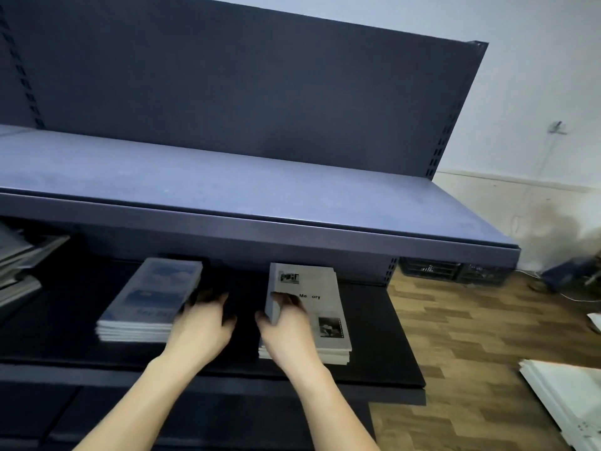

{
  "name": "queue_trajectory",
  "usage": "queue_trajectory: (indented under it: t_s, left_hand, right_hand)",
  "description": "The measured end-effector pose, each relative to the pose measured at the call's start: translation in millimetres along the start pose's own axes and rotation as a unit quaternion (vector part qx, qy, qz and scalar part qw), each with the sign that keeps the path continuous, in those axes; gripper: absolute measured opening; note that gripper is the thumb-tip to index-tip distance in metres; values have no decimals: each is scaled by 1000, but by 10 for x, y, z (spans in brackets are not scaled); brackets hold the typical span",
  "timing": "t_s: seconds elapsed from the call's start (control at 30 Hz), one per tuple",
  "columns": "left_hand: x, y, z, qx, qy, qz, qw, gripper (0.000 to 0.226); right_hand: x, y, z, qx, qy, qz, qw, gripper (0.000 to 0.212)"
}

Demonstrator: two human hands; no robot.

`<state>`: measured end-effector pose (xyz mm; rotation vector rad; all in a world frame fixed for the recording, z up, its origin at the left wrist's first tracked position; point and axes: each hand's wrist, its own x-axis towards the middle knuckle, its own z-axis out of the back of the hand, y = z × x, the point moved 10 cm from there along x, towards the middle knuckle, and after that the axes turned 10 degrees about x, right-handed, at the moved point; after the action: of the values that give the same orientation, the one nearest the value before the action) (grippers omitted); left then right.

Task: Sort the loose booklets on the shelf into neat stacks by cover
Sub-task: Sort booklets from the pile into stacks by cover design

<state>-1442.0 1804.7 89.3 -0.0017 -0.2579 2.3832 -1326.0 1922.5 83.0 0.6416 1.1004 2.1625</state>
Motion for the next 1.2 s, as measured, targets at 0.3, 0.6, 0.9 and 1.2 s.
queue_trajectory:
  t_s: [0.3, 0.6, 0.9, 1.2]
  left_hand:
    - [-270, 806, 377, 36, -46, 50, 997, 44]
    - [-514, 1598, 746, 19, -91, 41, 995, 47]
    - [-757, 2465, 955, 0, -90, 53, 994, 56]
    - [-962, 3406, 1078, -3, -94, 89, 992, 57]
  right_hand:
    - [-189, 676, -565, 3, 38, 32, 999, 52]
    - [-516, 1396, -1167, -5, 41, 54, 998, 48]
    - [-787, 1975, -1890, 7, 59, 60, 996, 56]
    - [-946, 2409, -2798, 5, 111, 73, 991, 55]
